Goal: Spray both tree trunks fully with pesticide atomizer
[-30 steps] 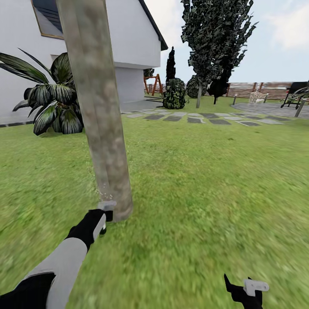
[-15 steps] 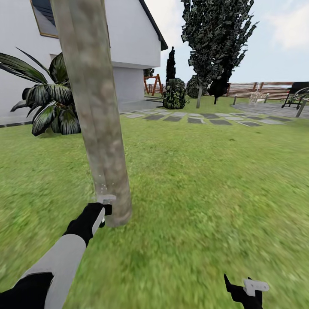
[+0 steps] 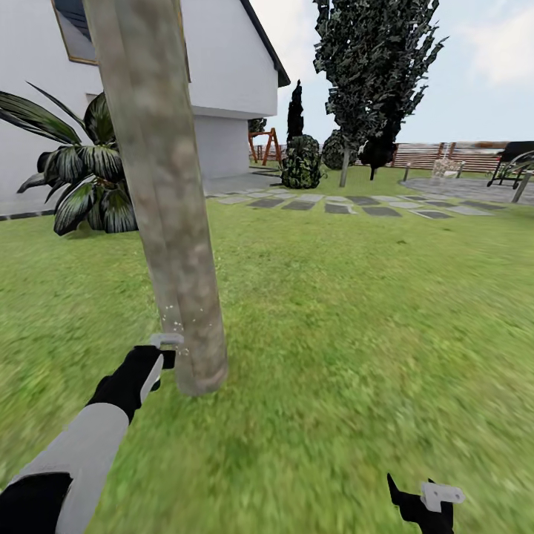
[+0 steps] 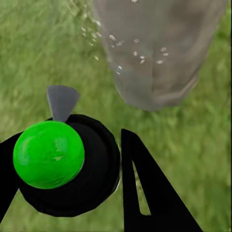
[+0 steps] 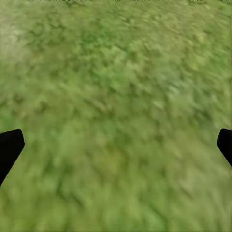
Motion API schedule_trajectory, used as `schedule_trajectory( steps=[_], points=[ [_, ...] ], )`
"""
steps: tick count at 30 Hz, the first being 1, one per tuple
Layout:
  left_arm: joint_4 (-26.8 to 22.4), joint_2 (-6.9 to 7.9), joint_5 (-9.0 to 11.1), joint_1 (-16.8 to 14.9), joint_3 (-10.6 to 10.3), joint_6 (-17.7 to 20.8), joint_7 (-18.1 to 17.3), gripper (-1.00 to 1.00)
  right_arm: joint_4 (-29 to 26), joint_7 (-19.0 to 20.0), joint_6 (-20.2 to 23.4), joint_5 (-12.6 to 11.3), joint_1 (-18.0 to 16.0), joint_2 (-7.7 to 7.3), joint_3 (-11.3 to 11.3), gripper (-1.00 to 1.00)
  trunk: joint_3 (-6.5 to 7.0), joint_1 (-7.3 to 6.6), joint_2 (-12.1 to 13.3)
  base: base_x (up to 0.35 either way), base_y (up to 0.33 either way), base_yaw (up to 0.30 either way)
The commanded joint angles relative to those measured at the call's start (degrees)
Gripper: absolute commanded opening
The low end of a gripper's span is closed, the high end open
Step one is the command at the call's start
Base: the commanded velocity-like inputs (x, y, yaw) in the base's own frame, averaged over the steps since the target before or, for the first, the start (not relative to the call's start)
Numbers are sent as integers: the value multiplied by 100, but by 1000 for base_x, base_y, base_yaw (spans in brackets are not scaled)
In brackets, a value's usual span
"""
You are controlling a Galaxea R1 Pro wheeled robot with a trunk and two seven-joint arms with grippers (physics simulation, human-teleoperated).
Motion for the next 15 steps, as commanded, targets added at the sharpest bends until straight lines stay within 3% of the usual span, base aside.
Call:
schedule_trajectory(
  steps=[1,3,5,7,13,15],
  points=[
    [-1,-98,-38,-1,-5,5,1,-100,0,0,-1,0,0,0,0,100,0,0,0,311,0,0],
    [-1,-255,-44,-1,-4,15,1,-100,0,-6,-2,0,0,0,-1,100,0,0,0,222,0,0],
    [-1,-250,-44,-1,-4,21,1,-100,0,-2,-2,0,0,0,0,100,0,0,0,48,0,0],
    [5,-182,-54,3,13,22,1,-100,0,0,0,0,0,0,-1,100,0,0,0,13,0,0],
    [8,287,-42,8,30,22,-8,-100,4,-1,-2,2,0,0,0,100,0,0,0,1,0,0],
    [2,303,-37,8,15,22,-8,-100,7,-5,0,1,0,0,0,100,0,0,0,0,0,0]
  ],
)
